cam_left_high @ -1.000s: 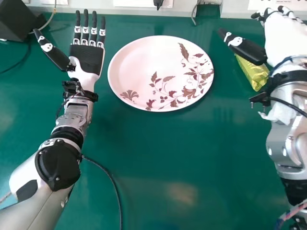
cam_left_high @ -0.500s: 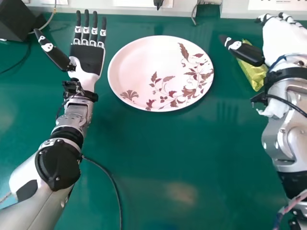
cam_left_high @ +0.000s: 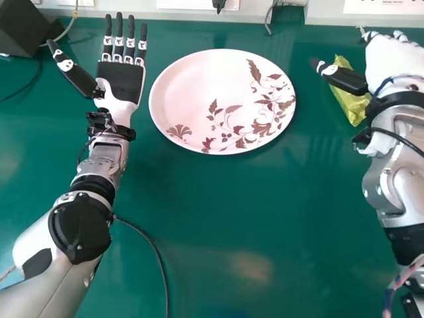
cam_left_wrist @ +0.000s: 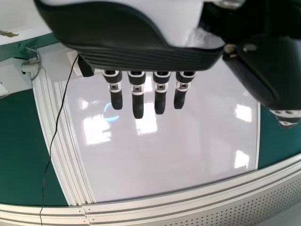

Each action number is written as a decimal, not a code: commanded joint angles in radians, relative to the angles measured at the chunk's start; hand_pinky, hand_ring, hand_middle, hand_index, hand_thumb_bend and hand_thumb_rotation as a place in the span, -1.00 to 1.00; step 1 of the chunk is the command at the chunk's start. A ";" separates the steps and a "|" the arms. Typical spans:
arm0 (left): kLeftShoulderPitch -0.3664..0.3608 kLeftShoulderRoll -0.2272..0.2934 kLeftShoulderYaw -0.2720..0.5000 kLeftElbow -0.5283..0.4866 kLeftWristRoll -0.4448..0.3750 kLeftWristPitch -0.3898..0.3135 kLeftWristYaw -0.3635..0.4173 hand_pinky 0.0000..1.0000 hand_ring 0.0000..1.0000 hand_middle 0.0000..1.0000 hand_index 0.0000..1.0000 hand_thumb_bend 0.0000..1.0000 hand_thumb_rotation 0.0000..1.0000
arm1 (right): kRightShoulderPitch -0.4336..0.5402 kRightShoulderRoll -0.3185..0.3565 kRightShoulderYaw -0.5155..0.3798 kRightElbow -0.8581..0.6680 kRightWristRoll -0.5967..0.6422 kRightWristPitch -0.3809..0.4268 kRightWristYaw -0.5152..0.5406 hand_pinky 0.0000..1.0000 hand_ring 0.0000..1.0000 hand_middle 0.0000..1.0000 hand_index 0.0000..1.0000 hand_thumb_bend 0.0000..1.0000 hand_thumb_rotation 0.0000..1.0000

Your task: Pick up biscuit and place it in the plate

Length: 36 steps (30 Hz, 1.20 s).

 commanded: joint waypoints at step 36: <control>0.006 0.002 0.000 -0.003 0.001 0.013 -0.008 0.95 0.87 0.96 1.00 1.00 0.38 | -0.105 -0.059 0.068 0.239 0.012 -0.052 -0.040 0.86 0.61 0.71 0.77 1.00 -0.19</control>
